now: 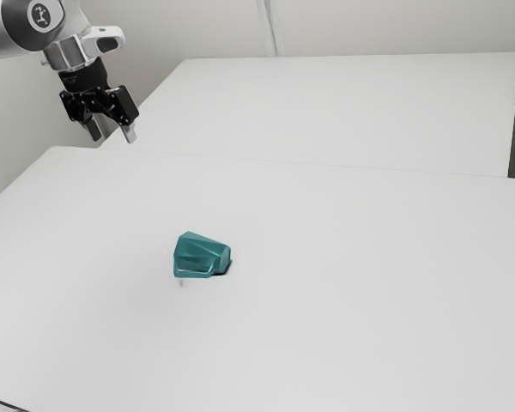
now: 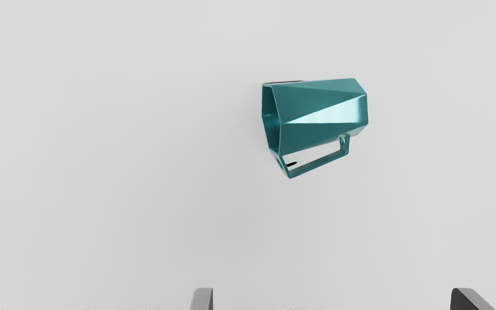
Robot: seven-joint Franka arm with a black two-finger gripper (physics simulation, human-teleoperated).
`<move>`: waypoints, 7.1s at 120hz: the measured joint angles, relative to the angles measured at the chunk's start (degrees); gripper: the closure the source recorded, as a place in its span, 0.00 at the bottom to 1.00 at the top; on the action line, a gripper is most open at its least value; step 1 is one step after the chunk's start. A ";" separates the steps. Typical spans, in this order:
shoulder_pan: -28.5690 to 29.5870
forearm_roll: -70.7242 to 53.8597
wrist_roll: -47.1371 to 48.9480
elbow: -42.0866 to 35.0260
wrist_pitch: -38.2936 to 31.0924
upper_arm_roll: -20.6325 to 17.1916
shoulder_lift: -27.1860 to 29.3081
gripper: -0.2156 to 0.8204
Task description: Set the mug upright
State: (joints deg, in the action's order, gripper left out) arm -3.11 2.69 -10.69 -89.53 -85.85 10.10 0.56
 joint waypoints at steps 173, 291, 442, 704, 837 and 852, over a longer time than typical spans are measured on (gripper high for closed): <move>2.26 27.44 -16.81 -37.61 -28.34 8.01 7.32 0.21; 4.55 52.95 -45.34 -36.29 -39.98 7.46 -8.66 0.21; 5.45 57.90 -60.09 -34.76 -29.07 3.27 -13.55 0.24; 4.98 -4.99 -25.62 -23.70 -31.05 -4.04 -12.23 0.94; 4.95 0.27 -13.59 -13.09 -19.97 -4.83 -6.31 0.23; 4.92 0.20 -10.81 -6.24 -14.49 -4.69 -5.88 0.22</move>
State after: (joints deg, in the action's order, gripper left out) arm 1.81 2.89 -21.50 -95.77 -100.34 5.41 -5.32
